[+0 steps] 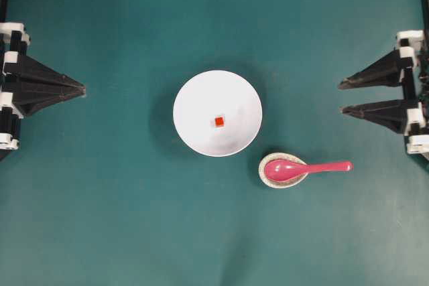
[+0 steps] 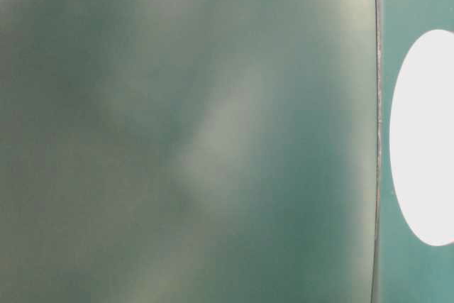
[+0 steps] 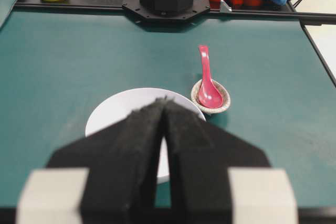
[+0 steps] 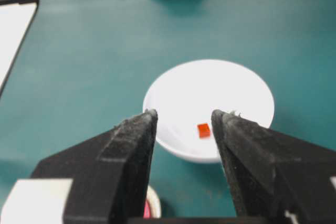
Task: Grip the spoon and scoop the red block from the bowl with right arm.
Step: 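Move the right gripper to the pink spoon handle in the spoon rest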
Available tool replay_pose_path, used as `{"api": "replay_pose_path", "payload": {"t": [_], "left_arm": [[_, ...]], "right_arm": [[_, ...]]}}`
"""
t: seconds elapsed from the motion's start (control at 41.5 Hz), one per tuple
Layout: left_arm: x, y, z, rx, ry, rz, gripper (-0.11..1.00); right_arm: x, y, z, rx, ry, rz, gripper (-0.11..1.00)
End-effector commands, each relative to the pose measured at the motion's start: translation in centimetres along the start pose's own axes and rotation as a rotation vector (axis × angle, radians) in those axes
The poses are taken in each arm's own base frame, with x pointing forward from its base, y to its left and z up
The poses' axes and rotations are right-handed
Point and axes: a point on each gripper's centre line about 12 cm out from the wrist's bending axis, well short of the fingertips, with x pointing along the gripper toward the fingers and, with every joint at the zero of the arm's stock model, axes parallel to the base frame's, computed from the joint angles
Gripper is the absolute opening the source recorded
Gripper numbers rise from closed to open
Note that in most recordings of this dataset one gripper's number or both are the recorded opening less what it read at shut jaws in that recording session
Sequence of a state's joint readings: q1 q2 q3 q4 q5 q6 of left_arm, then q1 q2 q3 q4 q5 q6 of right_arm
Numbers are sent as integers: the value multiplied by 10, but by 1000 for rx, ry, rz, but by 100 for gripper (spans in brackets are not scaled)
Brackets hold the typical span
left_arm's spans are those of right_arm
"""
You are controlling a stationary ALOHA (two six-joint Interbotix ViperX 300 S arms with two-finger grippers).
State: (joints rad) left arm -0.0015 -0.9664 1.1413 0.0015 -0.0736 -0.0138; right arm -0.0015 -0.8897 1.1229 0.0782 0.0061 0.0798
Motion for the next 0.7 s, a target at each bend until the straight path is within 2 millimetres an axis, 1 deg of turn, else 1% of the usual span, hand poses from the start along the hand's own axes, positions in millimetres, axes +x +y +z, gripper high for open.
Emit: {"api": "replay_pose_path", "payload": {"t": [0.0,0.289,0.482,0.675], "left_arm": [[2,0,10,3,-20,-2,0],[2,0,9,3,-18,-2,0],[2,0,9,5,-17,-2,0],[2,0,9,3,-18,0,0]], "right_arm": [[7,2,-4,2,18,6,52],[26,10,-42,64,53,44,52],[34,17,-60,99,42,65,52],[37,21,-85,132,75,65,52]]}}
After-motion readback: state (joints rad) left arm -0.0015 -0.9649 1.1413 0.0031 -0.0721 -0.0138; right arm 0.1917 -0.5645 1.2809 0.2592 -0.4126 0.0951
